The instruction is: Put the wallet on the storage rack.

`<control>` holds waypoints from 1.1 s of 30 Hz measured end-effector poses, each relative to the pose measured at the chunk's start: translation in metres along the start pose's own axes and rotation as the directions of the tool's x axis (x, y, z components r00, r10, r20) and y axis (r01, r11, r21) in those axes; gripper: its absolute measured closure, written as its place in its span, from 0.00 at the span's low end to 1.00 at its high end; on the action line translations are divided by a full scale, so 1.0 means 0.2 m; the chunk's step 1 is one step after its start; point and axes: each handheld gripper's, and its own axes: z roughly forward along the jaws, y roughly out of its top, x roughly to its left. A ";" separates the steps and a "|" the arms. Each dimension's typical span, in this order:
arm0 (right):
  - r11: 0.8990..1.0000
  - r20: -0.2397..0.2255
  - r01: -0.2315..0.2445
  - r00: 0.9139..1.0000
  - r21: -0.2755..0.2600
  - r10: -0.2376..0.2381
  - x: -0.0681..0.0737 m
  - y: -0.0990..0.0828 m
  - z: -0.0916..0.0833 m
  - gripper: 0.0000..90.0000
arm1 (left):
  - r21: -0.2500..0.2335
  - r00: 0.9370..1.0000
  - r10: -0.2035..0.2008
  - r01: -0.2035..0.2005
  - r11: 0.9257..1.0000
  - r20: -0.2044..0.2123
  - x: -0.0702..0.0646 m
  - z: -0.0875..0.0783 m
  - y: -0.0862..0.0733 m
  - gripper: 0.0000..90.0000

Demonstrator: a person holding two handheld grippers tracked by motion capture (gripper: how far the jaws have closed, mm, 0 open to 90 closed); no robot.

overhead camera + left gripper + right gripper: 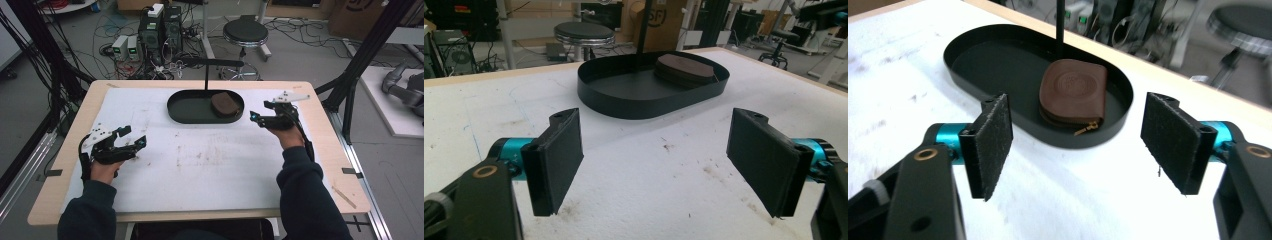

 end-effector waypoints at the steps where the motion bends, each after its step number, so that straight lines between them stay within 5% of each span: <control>1: 1.000 0.003 0.013 1.000 0.007 -0.013 0.01 -0.03 -0.03 0.30 | 0.001 1.000 -0.002 0.002 1.000 0.000 0.00 0.00 0.00 0.25; 7: 1.000 0.056 -0.013 0.998 0.010 0.013 0.03 -0.25 -0.16 0.25 | 0.001 1.000 0.003 -0.003 1.000 0.000 0.00 0.02 0.00 0.25; 14: 0.998 0.089 -0.046 0.995 0.042 0.042 0.02 -0.41 -0.20 0.24 | -0.002 1.000 0.000 0.000 1.000 -0.003 -0.01 0.01 0.00 0.25; 33: 0.998 0.120 0.027 0.992 0.052 -0.033 0.05 -0.44 -0.23 0.24 | 0.006 1.000 0.007 -0.007 1.000 0.002 -0.02 0.01 0.00 0.25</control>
